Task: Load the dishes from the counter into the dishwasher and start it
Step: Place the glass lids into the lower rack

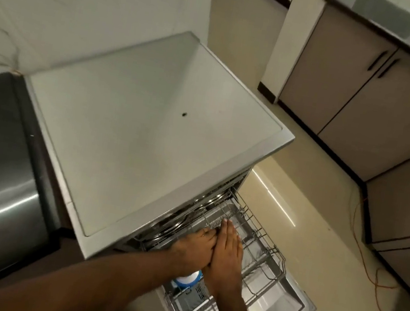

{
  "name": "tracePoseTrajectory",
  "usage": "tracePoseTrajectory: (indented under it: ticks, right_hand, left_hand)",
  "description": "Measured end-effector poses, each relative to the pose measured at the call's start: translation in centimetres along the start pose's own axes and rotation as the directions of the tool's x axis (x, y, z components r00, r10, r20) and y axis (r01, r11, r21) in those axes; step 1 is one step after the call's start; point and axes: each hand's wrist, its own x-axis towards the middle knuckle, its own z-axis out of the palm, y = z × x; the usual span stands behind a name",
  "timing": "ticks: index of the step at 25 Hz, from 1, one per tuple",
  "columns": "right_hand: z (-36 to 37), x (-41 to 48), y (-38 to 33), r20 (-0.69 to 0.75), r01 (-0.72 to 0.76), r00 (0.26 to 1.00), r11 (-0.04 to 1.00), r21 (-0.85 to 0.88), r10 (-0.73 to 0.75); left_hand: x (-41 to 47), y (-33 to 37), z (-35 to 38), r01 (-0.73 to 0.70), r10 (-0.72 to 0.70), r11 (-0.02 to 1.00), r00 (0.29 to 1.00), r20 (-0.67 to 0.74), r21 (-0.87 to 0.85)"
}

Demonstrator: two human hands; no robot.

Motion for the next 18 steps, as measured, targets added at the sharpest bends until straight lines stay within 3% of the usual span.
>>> tracePoseTrajectory:
  ticks: [4, 10, 15, 18]
  right_hand:
    - [-5.4, -1.7, -4.0, -0.11, 0.105, 0.988, 0.994, -0.026, -0.107]
    - [-9.6, -2.5, -11.9, -0.149, 0.259, 0.955, 0.966, -0.002, -0.256]
    - [-9.0, -1.0, -21.7, -0.082, 0.424, 0.905, 0.903, 0.071, -0.418]
    - [-7.1, -0.5, -29.2, 0.016, 0.508, 0.858, 0.852, 0.128, -0.513]
  left_hand:
    - [-5.3, -1.1, -7.1, 0.031, -0.022, 0.998, 0.99, -0.139, 0.062]
    - [-13.6, -4.8, -12.9, 0.108, -0.095, 0.991, 0.982, -0.16, 0.074]
    - [-22.2, -10.0, -12.9, 0.225, -0.212, 0.972, 0.965, -0.152, 0.073]
    - [-28.9, -12.8, -11.2, 0.324, -0.312, 0.946, 0.925, -0.217, 0.023]
